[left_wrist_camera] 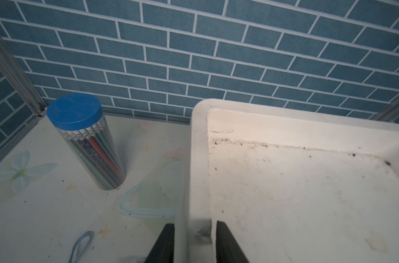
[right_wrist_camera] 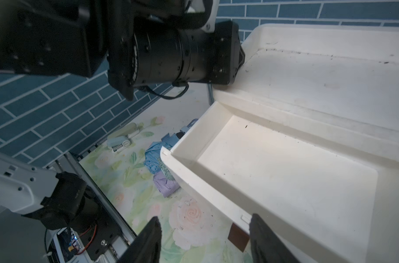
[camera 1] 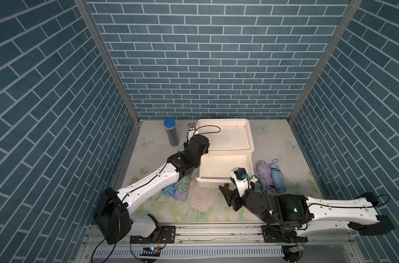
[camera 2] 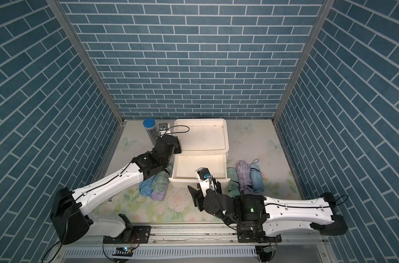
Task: Place the umbrella in the drawer by color
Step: Pick up the umbrella from the center of the board.
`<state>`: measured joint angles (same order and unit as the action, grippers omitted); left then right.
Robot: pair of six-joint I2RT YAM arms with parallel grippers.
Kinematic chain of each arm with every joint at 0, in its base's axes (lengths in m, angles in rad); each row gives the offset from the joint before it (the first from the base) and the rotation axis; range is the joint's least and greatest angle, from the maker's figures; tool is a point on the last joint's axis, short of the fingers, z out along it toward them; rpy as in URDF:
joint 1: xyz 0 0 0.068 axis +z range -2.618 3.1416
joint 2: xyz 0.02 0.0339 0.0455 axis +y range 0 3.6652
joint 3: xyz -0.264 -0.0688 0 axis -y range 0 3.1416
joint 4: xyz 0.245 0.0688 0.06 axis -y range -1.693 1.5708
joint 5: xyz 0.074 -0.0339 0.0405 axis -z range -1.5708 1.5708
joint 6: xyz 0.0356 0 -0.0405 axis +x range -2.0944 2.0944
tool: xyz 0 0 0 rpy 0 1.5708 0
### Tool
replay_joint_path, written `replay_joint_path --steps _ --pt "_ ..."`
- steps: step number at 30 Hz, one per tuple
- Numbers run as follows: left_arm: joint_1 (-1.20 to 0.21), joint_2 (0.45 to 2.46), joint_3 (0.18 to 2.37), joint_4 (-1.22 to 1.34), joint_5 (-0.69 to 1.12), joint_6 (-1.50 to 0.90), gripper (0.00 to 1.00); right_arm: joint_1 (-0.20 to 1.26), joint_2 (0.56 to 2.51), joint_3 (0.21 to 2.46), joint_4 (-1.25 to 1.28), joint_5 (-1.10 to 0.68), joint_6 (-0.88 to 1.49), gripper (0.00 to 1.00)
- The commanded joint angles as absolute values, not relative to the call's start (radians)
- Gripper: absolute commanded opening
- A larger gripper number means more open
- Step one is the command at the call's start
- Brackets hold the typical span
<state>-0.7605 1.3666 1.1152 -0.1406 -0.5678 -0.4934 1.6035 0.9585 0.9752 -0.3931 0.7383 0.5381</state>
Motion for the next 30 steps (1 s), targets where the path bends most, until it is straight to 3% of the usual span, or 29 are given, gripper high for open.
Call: replay_joint_path --steps 1,3,5,11,17,22,30 --pt "-0.755 1.323 1.167 -0.160 -0.541 -0.469 0.42 1.605 0.960 1.088 -0.486 0.919 0.474 0.72" --pt "-0.755 1.296 1.182 -0.155 -0.521 -0.460 0.48 1.583 0.997 1.188 -0.606 1.065 0.527 0.80" --pt "-0.755 1.260 1.200 -0.152 -0.503 -0.452 0.52 1.441 1.059 1.327 -0.792 1.076 0.638 0.81" --pt "-0.755 1.098 1.177 -0.121 -0.483 -0.414 0.58 0.866 1.140 1.408 -0.879 0.725 0.590 0.80" --pt "-0.753 0.916 1.055 -0.144 -0.520 -0.400 0.70 0.399 1.146 1.099 -0.693 0.342 0.564 0.72" --pt "-0.753 0.851 0.960 -0.240 -0.534 -0.481 0.71 0.238 1.125 0.829 -0.544 0.211 0.599 0.66" --pt "-0.753 0.843 0.862 -0.194 -0.439 -0.570 0.68 0.226 1.208 0.662 -0.421 0.145 0.555 0.67"
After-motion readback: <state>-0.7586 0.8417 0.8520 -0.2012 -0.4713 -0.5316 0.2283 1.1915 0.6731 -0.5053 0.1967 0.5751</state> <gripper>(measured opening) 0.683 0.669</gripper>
